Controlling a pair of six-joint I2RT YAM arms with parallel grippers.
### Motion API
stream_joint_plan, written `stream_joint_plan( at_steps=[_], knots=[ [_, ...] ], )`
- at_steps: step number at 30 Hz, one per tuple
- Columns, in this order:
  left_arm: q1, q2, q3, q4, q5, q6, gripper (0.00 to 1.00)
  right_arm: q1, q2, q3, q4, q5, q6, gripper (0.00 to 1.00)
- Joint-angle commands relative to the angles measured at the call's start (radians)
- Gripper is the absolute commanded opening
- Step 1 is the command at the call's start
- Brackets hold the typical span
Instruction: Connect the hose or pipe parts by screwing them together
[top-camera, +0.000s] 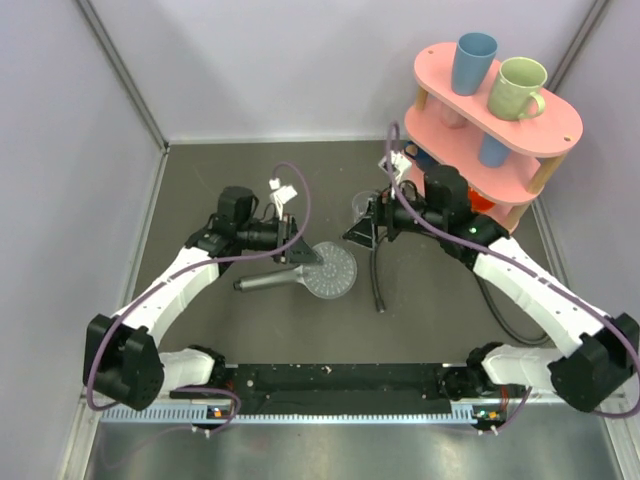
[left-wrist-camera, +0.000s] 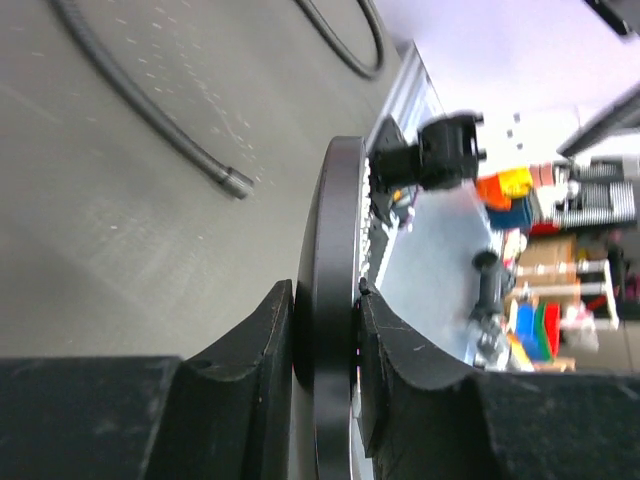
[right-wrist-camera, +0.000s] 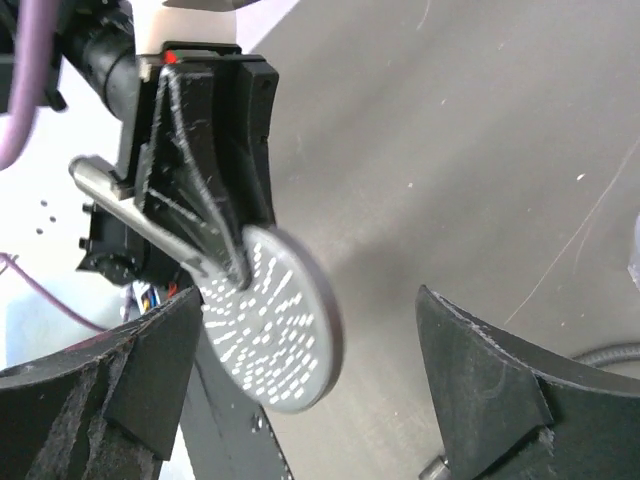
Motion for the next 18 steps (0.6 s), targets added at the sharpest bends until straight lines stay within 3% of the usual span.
stream_joint_plan(
  at_steps=[1, 5, 10, 18],
  knots=[
    [0.064, -0.103, -0.062, 0.328, -0.087, -0.322, 0.00, -0.001, -0.104, -0.062, 0.094, 0.149, 0.201, 0.89],
    [0.097, -0.212, -0.165, 0.507, -0.215, -0.514, 0.00, -0.001, -0.187, -0.157, 0.170, 0.231, 0.314, 0.92],
    [0.097, -0.268, -0.184, 0.563, -0.291, -0.626, 0.00, -0.001, -0.224, -0.248, 0.296, 0.253, 0.477, 0.94],
    [0.087, -0.325, -0.326, 0.840, -0.365, -0.819, 0.00, -0.001, -0.149, -0.381, 0.661, 0.098, 0.652, 0.94]
  ],
)
